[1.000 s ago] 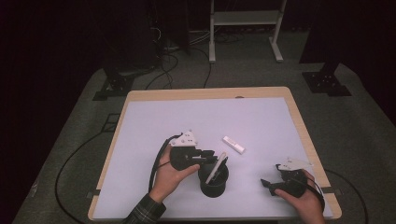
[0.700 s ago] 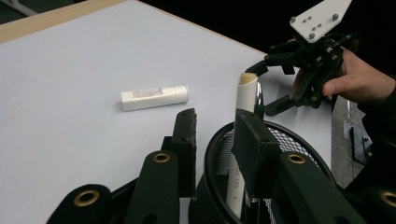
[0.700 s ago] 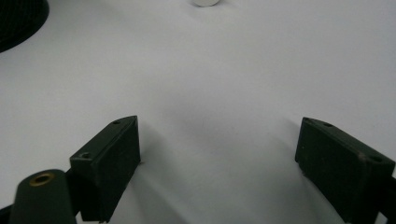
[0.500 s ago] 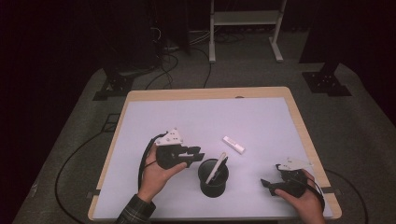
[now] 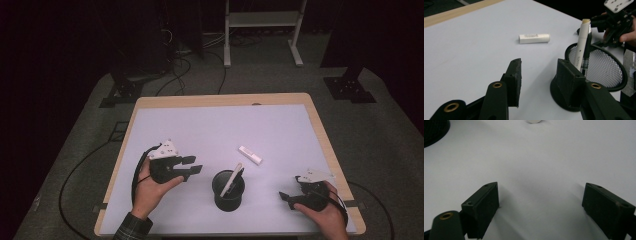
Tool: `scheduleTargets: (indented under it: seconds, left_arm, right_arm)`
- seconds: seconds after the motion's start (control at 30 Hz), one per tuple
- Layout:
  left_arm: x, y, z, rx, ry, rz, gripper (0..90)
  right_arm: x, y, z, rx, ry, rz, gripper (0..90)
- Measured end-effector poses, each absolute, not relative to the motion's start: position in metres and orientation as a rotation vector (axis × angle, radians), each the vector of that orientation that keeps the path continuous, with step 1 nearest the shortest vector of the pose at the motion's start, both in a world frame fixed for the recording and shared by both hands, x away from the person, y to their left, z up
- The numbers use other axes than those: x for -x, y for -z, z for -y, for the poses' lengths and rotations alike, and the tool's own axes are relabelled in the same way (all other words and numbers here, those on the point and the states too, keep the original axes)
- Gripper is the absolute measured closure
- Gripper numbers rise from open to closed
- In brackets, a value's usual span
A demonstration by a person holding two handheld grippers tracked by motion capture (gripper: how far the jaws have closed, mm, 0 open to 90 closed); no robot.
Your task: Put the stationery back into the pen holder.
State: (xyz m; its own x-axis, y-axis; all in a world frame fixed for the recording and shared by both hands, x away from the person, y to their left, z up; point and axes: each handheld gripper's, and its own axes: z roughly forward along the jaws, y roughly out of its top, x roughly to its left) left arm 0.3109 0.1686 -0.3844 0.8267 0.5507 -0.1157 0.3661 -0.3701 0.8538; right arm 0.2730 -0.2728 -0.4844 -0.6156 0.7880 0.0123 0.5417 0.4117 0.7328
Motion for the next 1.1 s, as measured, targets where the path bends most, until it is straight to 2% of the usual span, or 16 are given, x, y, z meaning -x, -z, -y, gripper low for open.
scheduleTargets:
  seconds: [0.2,0.7,0.87,1.1]
  left_arm:
    - [-0.309,0.394,-0.182,-2.026,-0.289,-0.707,46.9]
    - [-0.298,0.44,-0.225,-2.156,-0.387,-0.895,19.4]
    - [-0.295,0.45,-0.239,-2.176,-0.435,-0.94,17.3]
    - [-0.291,0.461,-0.25,-2.182,-0.461,-1.017,10.4]
  right_arm:
    - [-0.273,0.484,0.272,-1.144,-1.022,-2.338,12.9]
    - [-0.274,0.484,0.273,-1.156,-1.028,-2.339,13.1]
    - [-0.274,0.484,0.273,-1.157,-1.031,-2.336,13.6]
    - [-0.277,0.48,0.274,-1.189,-1.028,-2.334,23.3]
